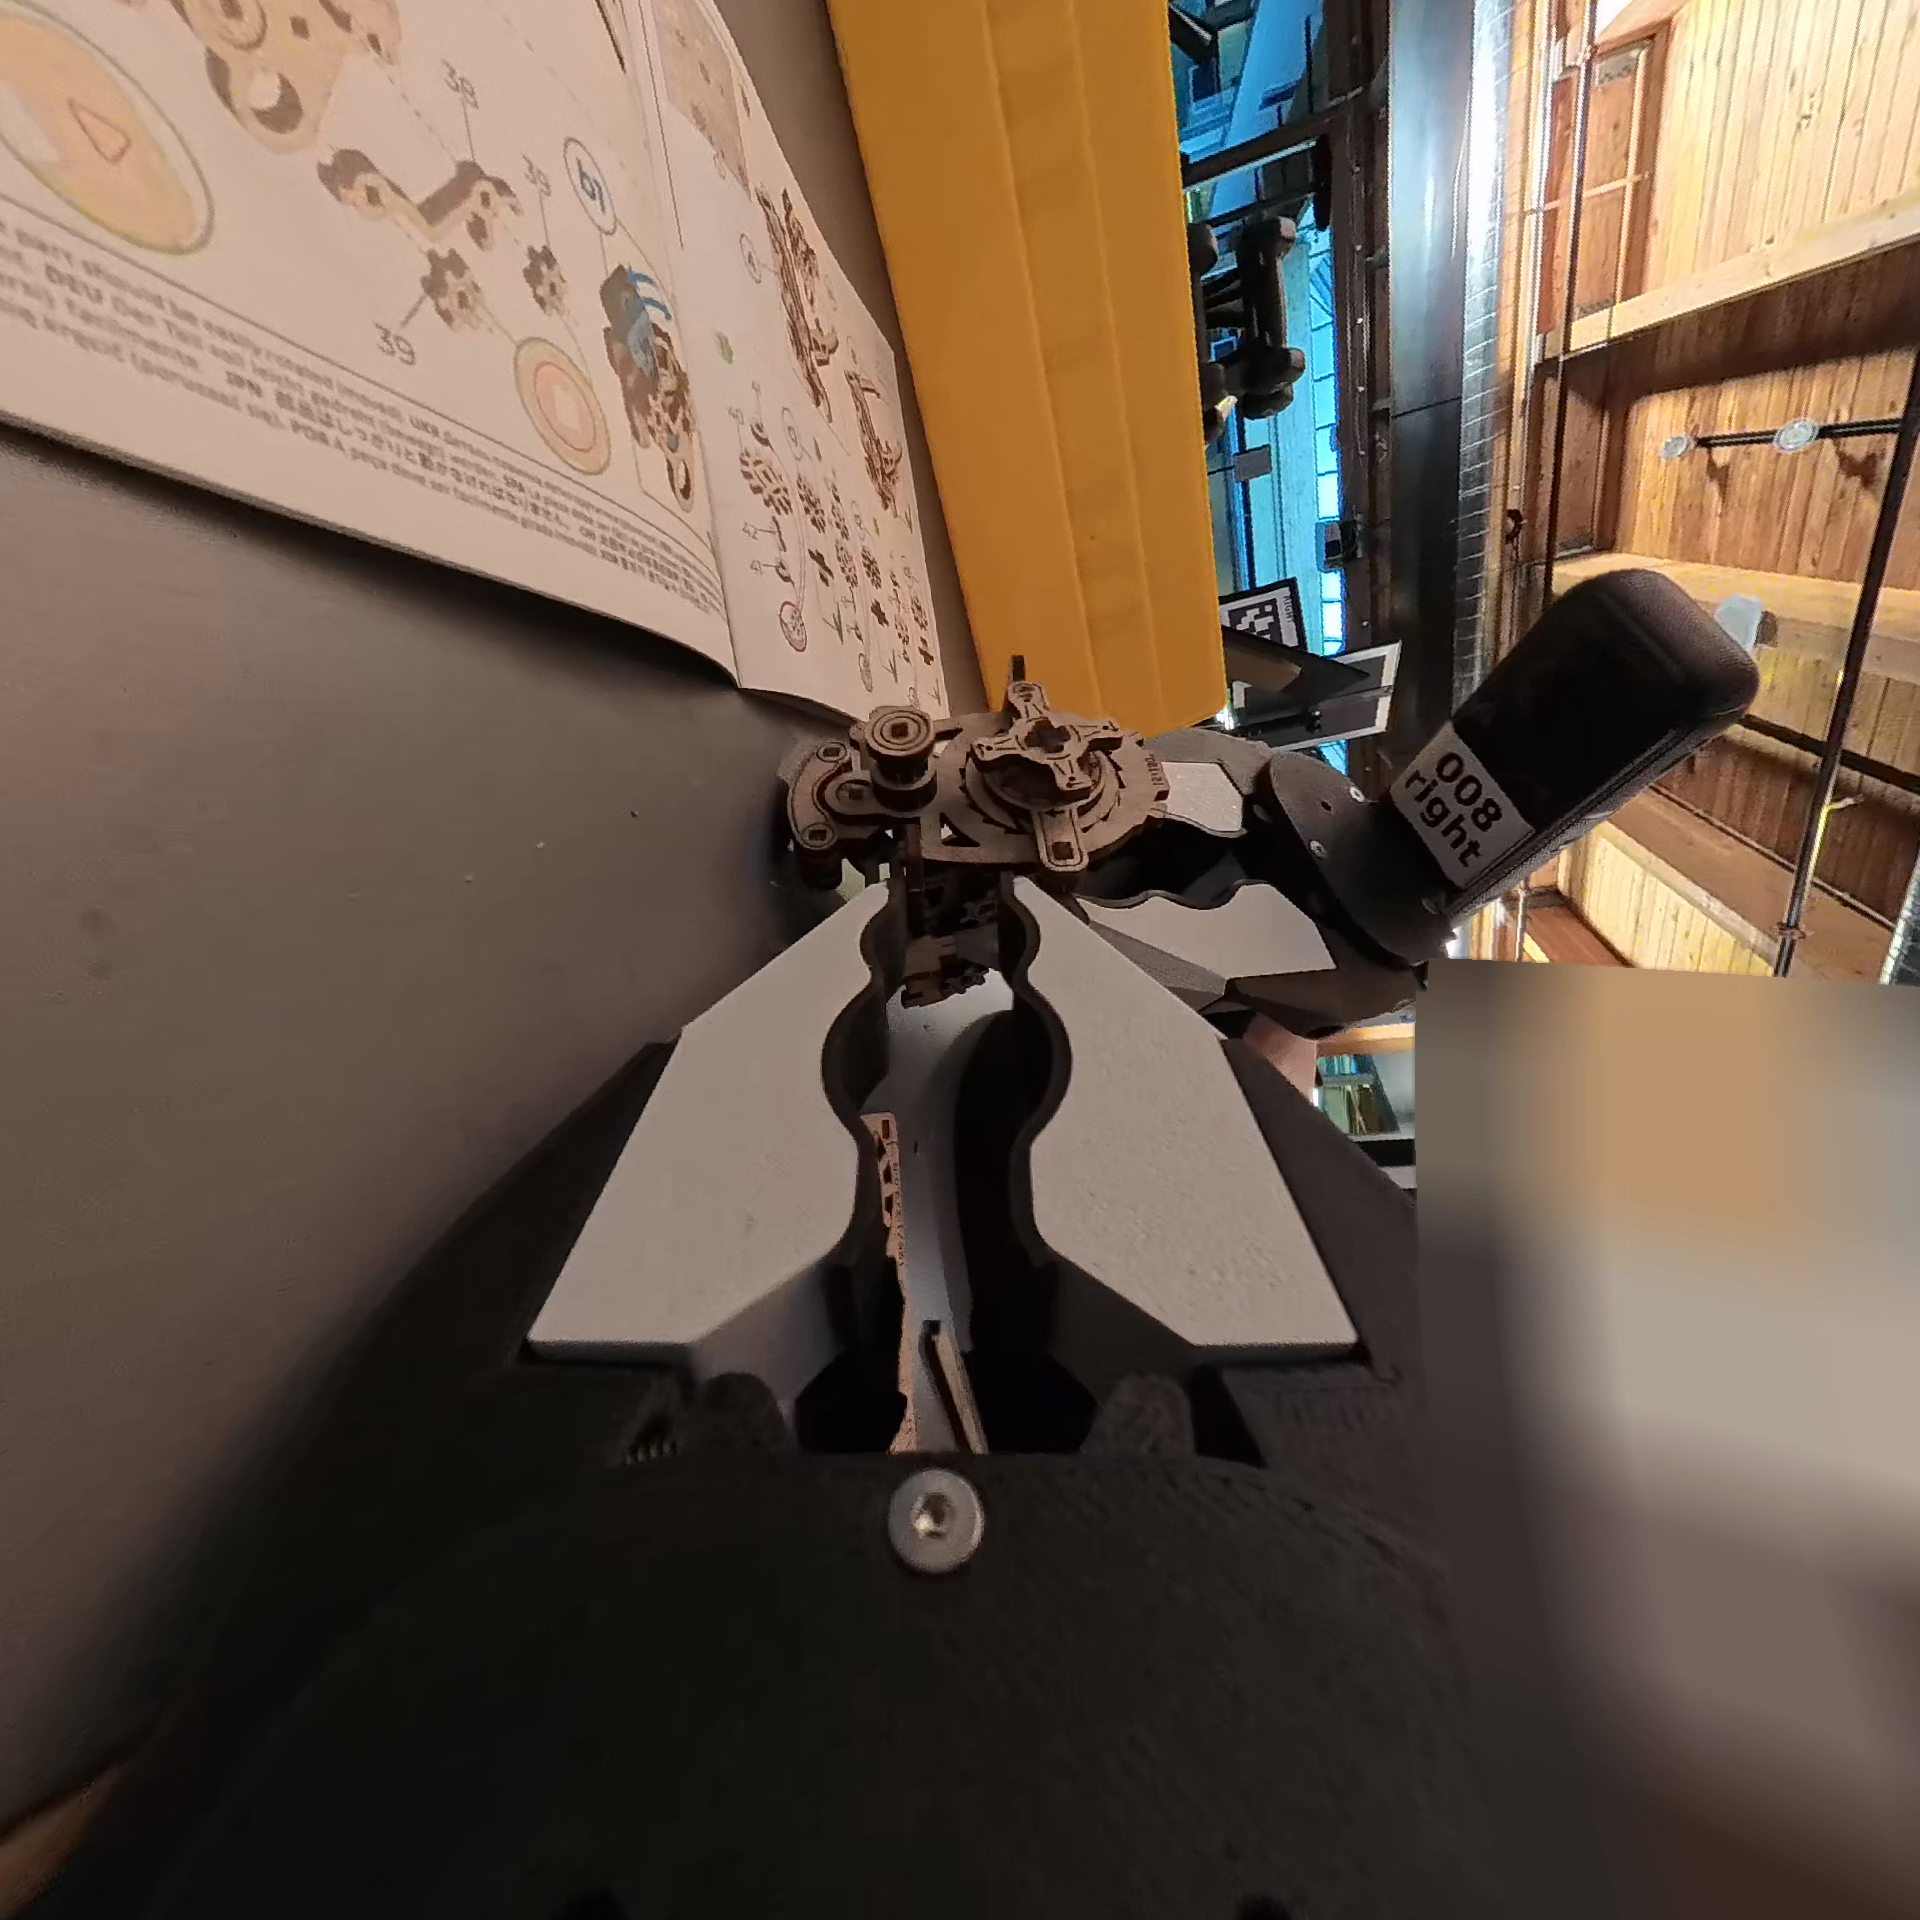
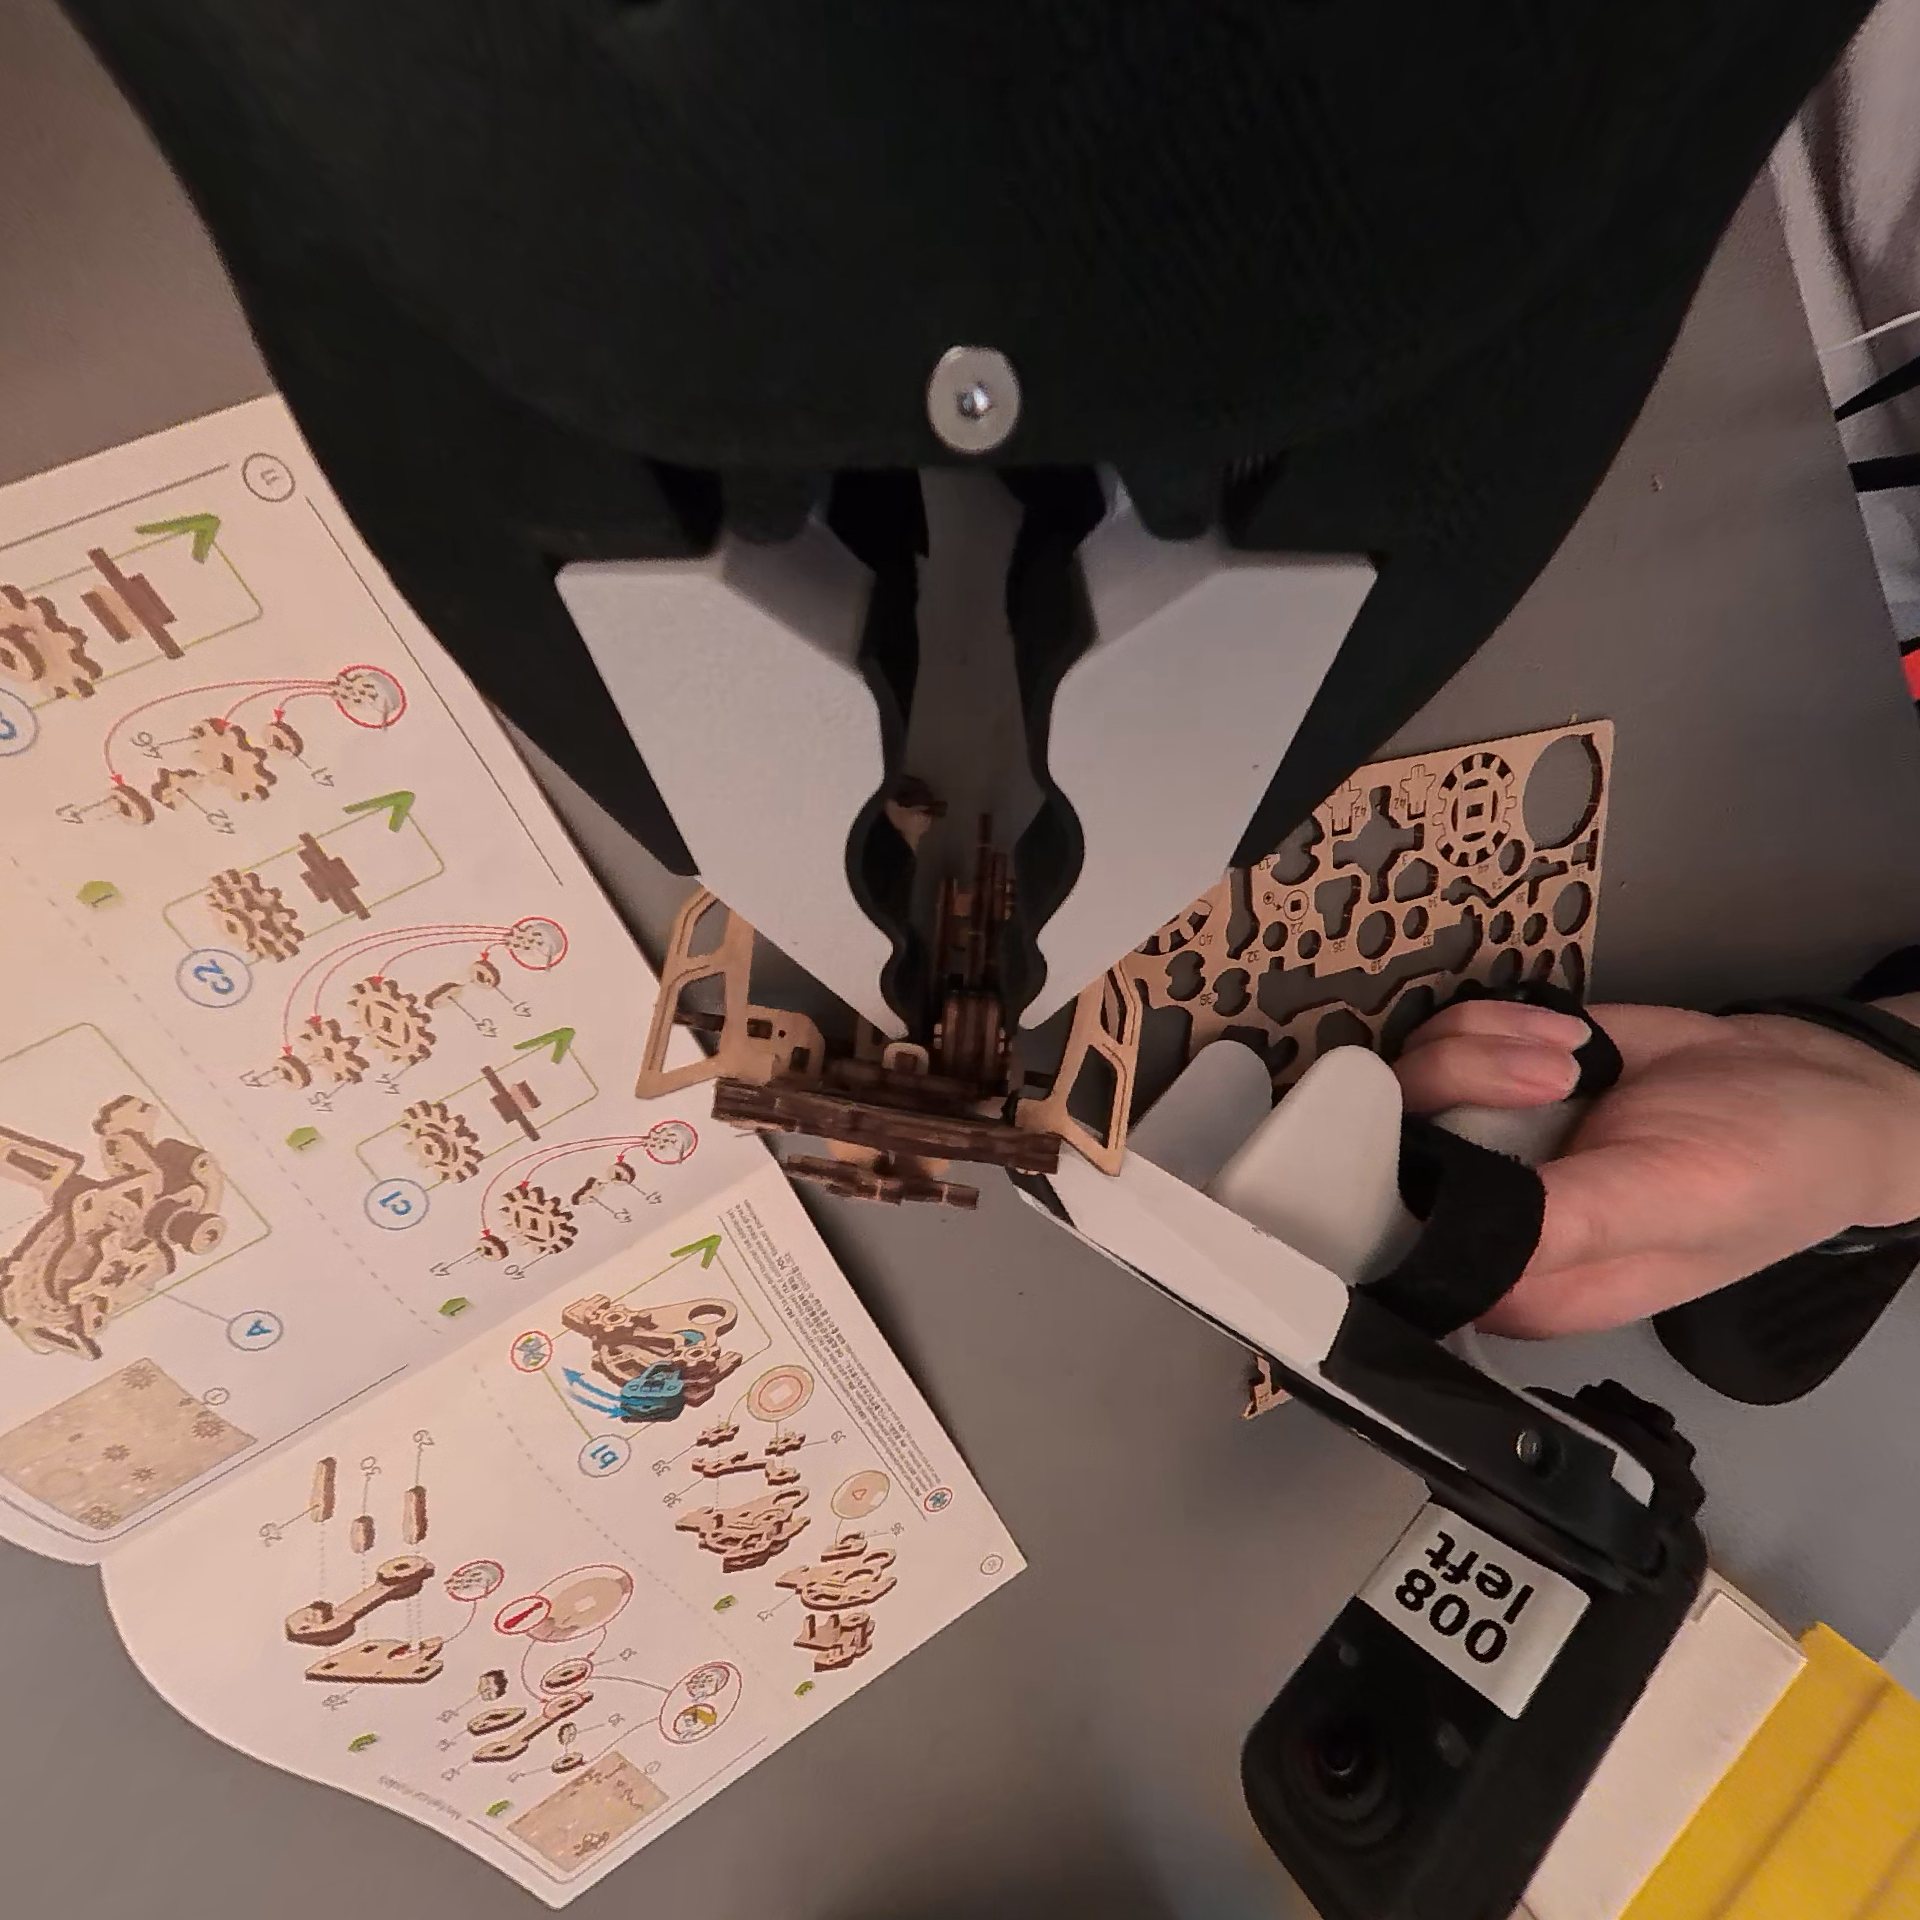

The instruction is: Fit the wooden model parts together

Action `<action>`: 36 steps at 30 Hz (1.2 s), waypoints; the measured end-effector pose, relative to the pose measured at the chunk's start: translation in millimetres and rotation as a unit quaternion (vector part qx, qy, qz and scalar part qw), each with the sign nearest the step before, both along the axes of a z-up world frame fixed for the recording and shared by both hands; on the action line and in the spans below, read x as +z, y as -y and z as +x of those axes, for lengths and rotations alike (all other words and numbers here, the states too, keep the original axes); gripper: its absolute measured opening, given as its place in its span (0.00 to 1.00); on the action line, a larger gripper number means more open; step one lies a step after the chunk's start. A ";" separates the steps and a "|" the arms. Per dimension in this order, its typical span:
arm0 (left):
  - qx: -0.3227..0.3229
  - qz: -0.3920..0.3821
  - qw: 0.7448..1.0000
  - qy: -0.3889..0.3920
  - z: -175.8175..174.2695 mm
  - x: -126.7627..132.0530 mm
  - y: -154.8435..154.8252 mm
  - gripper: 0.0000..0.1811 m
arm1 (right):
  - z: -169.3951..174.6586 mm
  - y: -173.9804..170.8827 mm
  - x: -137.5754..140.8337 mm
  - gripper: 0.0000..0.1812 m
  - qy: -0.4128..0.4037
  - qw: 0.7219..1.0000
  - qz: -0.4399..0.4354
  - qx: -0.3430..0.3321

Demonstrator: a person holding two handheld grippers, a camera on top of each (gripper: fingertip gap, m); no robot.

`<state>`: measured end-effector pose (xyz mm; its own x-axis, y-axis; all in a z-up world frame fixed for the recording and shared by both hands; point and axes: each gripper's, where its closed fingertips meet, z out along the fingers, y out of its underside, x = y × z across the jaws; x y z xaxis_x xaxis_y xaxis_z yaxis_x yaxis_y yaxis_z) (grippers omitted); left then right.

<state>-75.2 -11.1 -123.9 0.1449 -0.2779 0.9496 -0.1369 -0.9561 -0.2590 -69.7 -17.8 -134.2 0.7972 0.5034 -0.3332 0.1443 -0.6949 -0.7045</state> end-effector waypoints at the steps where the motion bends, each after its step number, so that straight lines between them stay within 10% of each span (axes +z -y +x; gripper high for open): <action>1: -0.001 0.000 1.000 0.003 0.0 0.6 0.1 0.09 | -0.1 0.2 0.5 0.07 -0.001 1.000 0.000 -0.001; 36: 0.016 0.038 0.999 -0.025 -0.9 -5.3 -3.1 0.00 | 0.3 -1.1 3.8 0.06 -0.031 1.000 0.001 -0.003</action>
<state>-76.1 -8.0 -129.1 0.2018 -0.3439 0.9171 -0.1220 -0.9379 -0.3248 -69.4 -16.6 -130.4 0.7787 0.4986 -0.3808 0.0964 -0.6949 -0.7126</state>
